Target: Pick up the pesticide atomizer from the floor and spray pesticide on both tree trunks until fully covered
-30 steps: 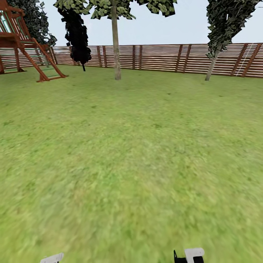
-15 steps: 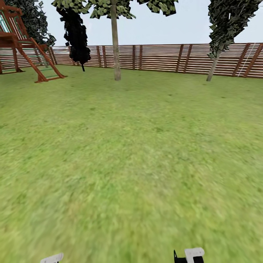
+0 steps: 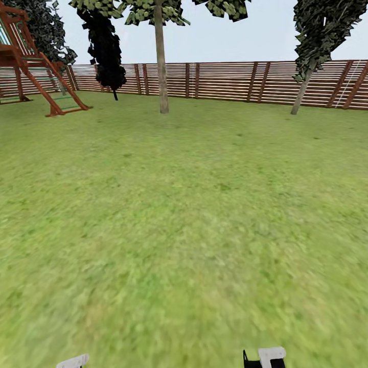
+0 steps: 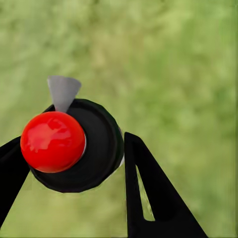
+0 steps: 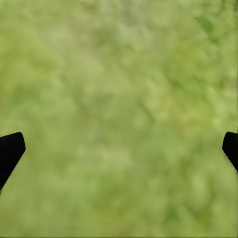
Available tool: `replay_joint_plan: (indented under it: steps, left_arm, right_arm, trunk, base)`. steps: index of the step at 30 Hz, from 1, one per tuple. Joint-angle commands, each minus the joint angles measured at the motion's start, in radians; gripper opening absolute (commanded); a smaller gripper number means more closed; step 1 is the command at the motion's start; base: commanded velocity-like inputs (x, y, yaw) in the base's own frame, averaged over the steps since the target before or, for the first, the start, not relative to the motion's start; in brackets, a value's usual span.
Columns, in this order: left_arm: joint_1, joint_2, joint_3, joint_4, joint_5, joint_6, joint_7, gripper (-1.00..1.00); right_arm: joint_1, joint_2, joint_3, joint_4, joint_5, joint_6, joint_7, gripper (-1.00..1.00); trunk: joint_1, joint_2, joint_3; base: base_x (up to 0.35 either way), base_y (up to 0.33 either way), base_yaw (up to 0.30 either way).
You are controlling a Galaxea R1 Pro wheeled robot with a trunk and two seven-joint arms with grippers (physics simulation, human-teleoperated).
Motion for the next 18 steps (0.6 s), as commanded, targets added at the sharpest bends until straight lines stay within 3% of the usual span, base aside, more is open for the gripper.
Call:
replay_joint_plan:
  steps: [1,18]
  left_arm:
    - [0.000,0.000,-0.008,0.000,0.007,-0.003,0.002,-1.00]
    - [0.000,0.000,-0.008,0.000,0.007,-0.003,0.002,-1.00]
  right_arm:
    - [-0.001,0.000,0.009,0.000,-0.008,-0.002,-0.003,1.00]
    - [0.000,0.000,0.009,0.000,-0.008,-0.002,-0.003,1.00]
  trunk:
    - [0.000,0.000,-0.001]
    - [0.000,0.000,-0.001]
  base:
    - [0.339,0.000,0.000]
    - [0.339,0.000,0.000]
